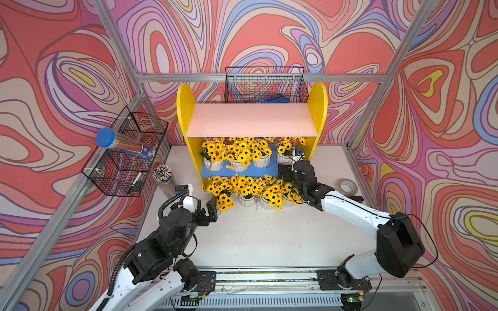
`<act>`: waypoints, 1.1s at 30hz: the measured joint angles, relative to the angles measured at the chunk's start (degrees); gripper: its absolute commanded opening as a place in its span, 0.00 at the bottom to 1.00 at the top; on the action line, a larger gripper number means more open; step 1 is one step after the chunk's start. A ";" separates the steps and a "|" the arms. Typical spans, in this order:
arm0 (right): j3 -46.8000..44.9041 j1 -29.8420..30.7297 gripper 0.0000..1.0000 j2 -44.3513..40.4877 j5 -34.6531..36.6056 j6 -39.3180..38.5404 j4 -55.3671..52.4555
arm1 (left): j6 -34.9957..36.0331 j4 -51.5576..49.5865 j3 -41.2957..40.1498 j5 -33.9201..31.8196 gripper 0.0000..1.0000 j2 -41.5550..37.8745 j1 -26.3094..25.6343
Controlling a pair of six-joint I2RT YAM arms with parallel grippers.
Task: Take the sunflower pots off the shelves
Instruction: Pick up the sunflower pot from the shelf.
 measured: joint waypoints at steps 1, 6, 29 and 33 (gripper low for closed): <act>0.37 0.00 0.98 0.63 0.63 0.09 0.20 | 0.09 -0.04 0.00 0.02 1.00 -0.26 0.00; 1.90 0.00 0.98 4.00 2.73 0.02 2.86 | 0.48 -0.17 0.00 0.02 1.00 -1.16 0.00; 11.41 -3.04 0.93 14.01 4.15 -5.16 6.34 | 1.14 -0.20 0.00 0.87 1.00 -1.05 0.00; 12.37 -3.26 0.89 14.80 2.80 -6.01 6.80 | 1.38 -0.20 0.00 0.90 1.00 -1.05 0.00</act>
